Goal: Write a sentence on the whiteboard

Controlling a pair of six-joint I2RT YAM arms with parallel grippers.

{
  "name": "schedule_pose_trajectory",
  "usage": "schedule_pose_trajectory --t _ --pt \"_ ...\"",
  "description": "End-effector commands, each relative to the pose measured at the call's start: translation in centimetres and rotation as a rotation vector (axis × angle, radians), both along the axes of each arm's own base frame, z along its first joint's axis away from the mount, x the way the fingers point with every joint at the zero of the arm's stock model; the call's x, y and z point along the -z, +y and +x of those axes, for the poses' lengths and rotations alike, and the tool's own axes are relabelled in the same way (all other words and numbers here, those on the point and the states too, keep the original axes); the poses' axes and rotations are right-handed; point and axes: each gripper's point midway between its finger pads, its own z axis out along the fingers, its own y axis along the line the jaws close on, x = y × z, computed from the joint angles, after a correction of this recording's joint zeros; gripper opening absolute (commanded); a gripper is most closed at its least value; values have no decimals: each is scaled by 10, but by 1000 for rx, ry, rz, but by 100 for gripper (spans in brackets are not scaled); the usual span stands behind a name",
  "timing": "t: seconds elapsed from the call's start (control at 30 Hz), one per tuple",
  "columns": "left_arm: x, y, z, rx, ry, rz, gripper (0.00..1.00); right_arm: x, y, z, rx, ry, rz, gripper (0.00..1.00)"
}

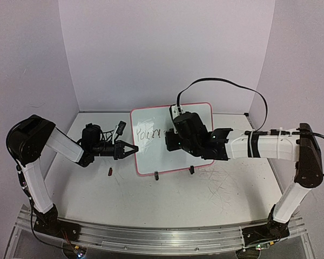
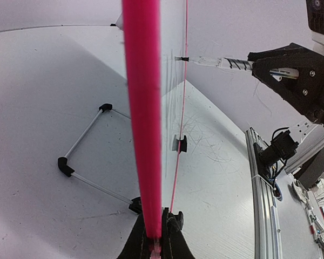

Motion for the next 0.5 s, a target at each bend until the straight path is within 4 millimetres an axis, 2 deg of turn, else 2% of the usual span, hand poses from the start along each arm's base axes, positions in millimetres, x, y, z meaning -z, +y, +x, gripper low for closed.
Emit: schedule_pose_trajectory --t 0.0,0.47 --pt "-3 0 10 -42 -46 31 0 -9 5 7 5 -22 16 0" --pt "-4 0 10 -43 -47 30 0 -9 6 8 6 -26 11 0"
